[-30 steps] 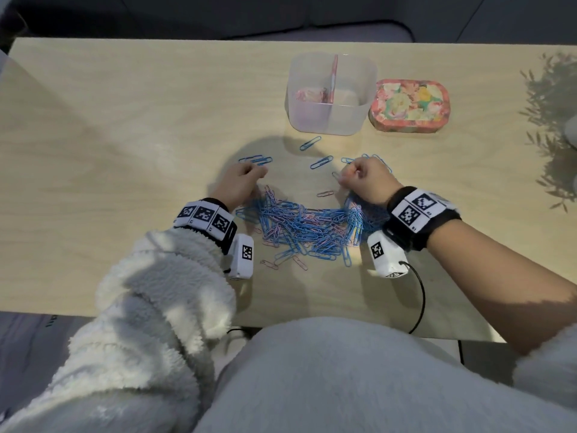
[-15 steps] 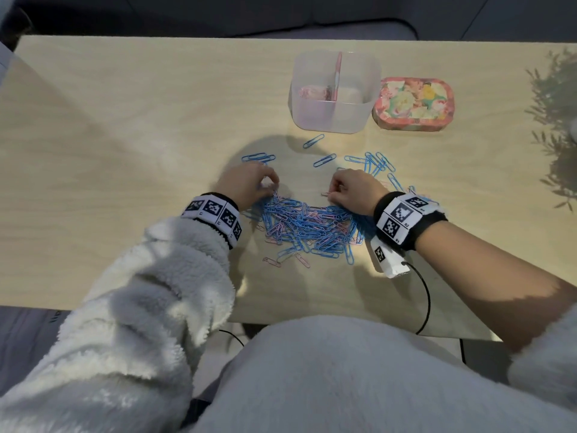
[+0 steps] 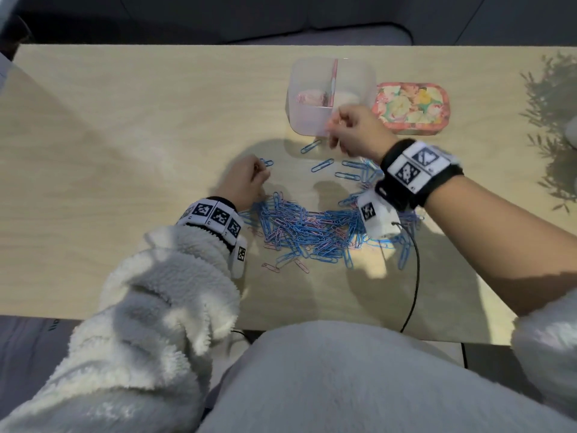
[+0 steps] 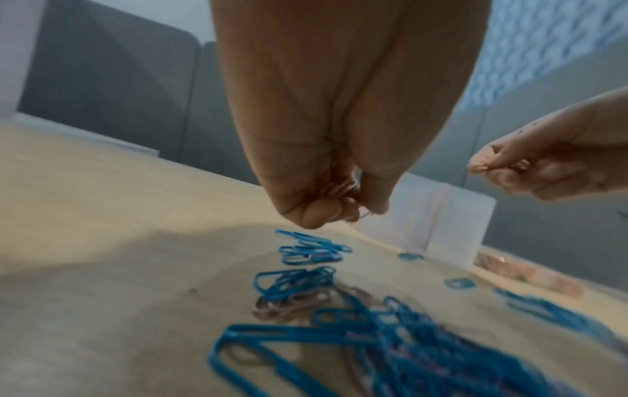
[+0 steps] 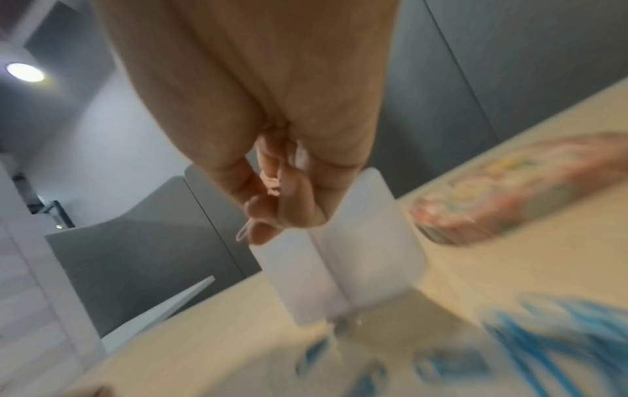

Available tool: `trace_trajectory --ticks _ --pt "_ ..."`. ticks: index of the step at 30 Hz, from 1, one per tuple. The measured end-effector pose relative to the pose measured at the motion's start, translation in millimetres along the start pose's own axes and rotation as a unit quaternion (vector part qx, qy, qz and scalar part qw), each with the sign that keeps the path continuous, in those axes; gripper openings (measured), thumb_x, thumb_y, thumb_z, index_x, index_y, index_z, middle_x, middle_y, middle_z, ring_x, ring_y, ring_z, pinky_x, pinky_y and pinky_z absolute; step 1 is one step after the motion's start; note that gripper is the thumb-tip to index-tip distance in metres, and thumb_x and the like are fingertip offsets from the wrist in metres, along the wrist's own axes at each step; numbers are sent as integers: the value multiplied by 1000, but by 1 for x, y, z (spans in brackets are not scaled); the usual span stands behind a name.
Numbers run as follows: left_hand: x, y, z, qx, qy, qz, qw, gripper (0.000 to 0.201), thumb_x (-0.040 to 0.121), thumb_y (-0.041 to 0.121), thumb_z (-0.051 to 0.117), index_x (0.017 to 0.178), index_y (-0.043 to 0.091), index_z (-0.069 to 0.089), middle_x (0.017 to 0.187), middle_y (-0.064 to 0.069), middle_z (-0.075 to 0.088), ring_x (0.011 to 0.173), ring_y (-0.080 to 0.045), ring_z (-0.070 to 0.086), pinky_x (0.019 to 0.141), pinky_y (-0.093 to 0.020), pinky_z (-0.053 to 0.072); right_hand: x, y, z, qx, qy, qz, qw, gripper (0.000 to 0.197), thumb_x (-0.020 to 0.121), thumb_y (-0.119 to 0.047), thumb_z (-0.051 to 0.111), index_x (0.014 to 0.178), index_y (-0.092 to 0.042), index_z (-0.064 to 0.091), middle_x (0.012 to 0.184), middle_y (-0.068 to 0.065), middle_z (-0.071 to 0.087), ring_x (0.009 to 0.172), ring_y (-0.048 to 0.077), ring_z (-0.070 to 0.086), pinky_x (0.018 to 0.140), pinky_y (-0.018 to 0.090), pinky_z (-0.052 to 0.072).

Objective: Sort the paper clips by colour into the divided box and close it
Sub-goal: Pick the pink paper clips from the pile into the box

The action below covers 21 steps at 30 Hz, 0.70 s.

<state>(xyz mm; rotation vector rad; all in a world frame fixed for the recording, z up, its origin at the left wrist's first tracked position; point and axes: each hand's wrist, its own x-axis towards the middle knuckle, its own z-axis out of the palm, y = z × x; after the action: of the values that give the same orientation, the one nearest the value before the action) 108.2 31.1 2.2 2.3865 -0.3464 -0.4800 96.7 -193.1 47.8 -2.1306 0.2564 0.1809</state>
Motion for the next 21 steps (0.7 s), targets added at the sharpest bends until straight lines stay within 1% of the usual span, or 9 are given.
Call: trace_trajectory --ticks 2,4,5,6,9,12,15,19,21 --pt "2 0 -5 -63 34 -21 997 8 94 16 49 89 10 50 75 2 51 65 -9 46 57 -20 34 23 -21 -9 -41 67 -45 996 23 88 -9 46 66 -8 53 71 12 63 49 -2 55 52 15 47" --pt "8 5 -11 -128 44 -31 990 14 94 14 51 80 16 49 71 6 56 59 2 53 56 -19 36 45 -36 -14 -128 107 -66 984 22 85 -8 44 83 4 62 91 18 67 79 19 61 78 30 50" --pt "12 9 -13 -143 44 -30 988 15 93 13 51 79 18 49 70 6 57 57 6 54 56 -18 37 55 -41 -14 -166 102 -63 979 23 84 -8 44 90 3 64 100 18 67 90 27 61 83 33 48" --pt "16 16 -17 -141 44 -26 989 13 93 12 50 82 17 51 71 4 59 57 6 55 56 -18 39 63 -44 -13 -191 81 -55 977 23 84 -8 45 95 -1 64 107 17 66 98 30 60 85 33 47" --pt "34 43 -28 -90 68 22 993 14 93 9 47 96 8 60 79 -4 61 64 -9 55 64 -26 45 77 -46 -7 -239 19 -22 971 30 85 -10 53 114 -8 59 124 13 57 111 30 56 93 32 47" --pt "59 71 -36 -49 97 32 994 20 91 12 44 99 8 62 87 -4 60 80 -19 55 77 -29 45 75 -43 -9 -217 30 -8 976 41 86 -1 47 126 -8 53 134 14 51 119 30 53 101 31 43" --pt "84 99 -34 5 95 45 994 23 90 8 43 101 9 63 97 -12 66 93 -27 60 85 -33 47 58 -39 -15 -169 83 -15 982 43 85 1 40 124 -8 56 132 14 53 119 28 54 106 31 41" --pt "105 121 -20 94 57 30 993 29 92 9 43 117 8 57 122 -17 61 114 -33 55 96 -35 44 22 -27 -20 -122 145 -58 980 37 83 1 40 110 -4 65 115 14 66 109 26 59 92 21 41" --pt "109 123 -15 110 38 26 993 35 94 12 42 128 9 51 130 -17 56 121 -33 51 102 -35 40 6 -21 -20 -107 160 -67 979 34 83 1 41 105 -3 66 107 14 69 101 26 61 86 22 43"
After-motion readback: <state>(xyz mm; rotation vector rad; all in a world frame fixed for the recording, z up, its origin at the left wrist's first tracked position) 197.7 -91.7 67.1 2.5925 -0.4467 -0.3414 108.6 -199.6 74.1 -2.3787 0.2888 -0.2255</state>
